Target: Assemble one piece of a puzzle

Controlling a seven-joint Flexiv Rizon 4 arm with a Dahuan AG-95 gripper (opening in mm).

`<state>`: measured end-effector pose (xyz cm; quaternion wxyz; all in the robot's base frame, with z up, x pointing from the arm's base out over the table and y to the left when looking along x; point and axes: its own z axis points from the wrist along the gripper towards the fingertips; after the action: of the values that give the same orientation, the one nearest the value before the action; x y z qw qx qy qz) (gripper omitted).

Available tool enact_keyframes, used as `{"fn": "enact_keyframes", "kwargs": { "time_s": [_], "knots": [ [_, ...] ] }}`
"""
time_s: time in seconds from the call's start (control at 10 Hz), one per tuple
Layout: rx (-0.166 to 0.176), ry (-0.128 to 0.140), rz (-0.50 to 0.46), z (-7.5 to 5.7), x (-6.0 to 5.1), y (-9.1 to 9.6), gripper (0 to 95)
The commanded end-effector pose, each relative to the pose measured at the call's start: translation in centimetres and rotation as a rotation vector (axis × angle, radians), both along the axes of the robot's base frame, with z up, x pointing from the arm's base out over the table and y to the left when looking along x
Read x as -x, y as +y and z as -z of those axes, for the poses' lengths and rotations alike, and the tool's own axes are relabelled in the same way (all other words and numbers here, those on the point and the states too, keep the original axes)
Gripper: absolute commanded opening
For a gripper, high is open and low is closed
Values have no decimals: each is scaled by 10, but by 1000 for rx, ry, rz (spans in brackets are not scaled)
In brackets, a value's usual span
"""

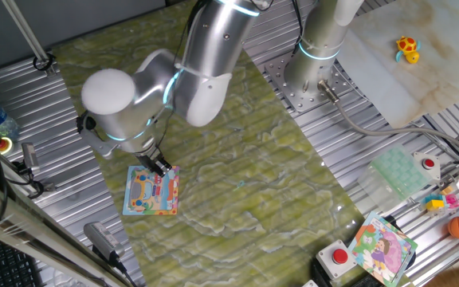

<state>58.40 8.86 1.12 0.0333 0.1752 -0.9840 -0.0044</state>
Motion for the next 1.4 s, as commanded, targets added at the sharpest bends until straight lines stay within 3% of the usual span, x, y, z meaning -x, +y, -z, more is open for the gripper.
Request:
{"fn": "enact_keyframes", "kwargs": {
  "time_s": [0.1, 0.6, 0.8, 1.1, 1.2, 1.4],
  "knots": [
    [5, 0, 2, 2, 0, 1, 0],
    [7, -20, -14, -14, -17, -2, 0],
    [1, -38, -25, -17, -18, -1, 0],
    [6, -30, 43, -44, -11, 9, 0],
    [10, -15, 116, -54, -6, 15, 0],
    [35, -12, 270, -73, 4, 24, 0]
  ]
}}
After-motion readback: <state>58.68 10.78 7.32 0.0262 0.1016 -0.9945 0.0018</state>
